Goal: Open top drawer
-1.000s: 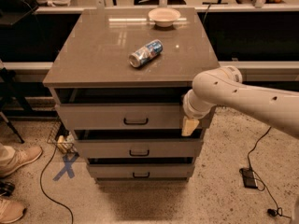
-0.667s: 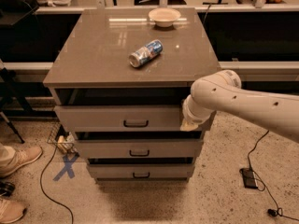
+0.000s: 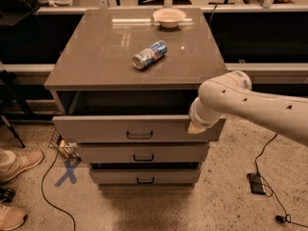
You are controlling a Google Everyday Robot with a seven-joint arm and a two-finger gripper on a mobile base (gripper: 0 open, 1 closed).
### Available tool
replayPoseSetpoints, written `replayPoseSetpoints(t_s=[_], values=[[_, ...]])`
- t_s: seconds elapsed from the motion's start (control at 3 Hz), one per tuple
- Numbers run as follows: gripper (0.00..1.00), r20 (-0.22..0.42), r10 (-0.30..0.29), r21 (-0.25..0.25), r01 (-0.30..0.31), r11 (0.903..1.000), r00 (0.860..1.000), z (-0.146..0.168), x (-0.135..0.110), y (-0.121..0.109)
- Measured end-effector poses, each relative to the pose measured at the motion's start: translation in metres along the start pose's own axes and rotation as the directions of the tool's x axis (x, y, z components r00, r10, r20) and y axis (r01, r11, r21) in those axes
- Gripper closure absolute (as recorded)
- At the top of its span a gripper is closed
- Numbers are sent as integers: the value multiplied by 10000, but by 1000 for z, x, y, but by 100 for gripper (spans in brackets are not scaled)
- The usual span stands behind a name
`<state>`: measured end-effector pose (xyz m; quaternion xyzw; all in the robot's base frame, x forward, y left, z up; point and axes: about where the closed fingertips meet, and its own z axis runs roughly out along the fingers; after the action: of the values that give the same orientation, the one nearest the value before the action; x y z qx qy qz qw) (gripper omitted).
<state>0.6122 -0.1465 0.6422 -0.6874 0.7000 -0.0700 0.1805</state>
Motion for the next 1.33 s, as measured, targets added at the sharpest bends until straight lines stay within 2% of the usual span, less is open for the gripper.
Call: replayPoseSetpoints(t_s=[0.33,0.67,1.33], values=[[100,0,-1,-2,1,10000,10000,0,0,0],[81,0,-10,-23,10,10000,10000,1,0,1],[35,0,-13,-31,13,10000,10000,1,-1,1]])
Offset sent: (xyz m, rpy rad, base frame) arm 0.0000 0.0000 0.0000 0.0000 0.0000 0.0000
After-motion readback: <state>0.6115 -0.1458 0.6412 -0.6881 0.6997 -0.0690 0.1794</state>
